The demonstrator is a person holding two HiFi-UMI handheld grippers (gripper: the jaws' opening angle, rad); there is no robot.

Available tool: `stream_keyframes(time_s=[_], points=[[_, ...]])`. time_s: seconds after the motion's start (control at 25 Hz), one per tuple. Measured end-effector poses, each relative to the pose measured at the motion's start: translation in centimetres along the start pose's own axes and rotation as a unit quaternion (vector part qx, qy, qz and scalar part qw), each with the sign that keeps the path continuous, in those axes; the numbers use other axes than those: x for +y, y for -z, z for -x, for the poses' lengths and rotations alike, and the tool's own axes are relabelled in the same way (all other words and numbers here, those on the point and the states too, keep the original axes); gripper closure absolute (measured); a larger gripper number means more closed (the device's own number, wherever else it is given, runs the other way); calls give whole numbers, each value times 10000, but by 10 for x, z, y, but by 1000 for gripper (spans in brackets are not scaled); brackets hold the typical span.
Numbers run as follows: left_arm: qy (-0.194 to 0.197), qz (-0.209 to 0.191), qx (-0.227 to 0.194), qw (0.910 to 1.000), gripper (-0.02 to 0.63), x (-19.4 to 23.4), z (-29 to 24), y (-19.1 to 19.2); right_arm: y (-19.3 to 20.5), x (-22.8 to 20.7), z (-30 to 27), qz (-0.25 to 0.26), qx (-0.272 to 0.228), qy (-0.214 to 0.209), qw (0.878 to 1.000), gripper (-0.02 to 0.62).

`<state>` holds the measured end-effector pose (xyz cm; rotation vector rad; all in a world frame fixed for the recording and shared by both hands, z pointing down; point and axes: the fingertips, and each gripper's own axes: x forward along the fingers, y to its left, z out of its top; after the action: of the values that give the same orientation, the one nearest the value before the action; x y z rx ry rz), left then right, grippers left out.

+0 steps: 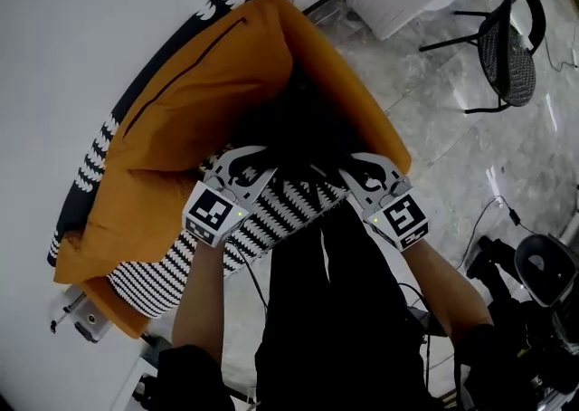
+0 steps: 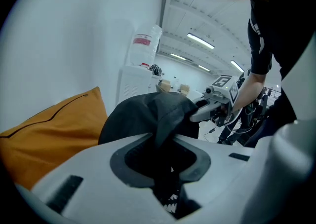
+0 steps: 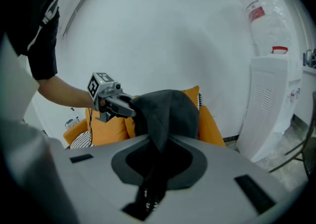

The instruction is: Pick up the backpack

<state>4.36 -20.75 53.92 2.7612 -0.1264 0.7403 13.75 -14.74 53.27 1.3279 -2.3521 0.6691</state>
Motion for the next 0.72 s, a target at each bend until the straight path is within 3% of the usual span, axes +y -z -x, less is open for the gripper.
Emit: stream_keyframes(time_s=[0.32,0.72], points=[[-93,597,234,9979,518,-13,12,16,19,17,4,94,583,-101,9982,546],[-226,1007,403,9938,518,-27,23,18,15,29,13,273,948,-282,9947,545]])
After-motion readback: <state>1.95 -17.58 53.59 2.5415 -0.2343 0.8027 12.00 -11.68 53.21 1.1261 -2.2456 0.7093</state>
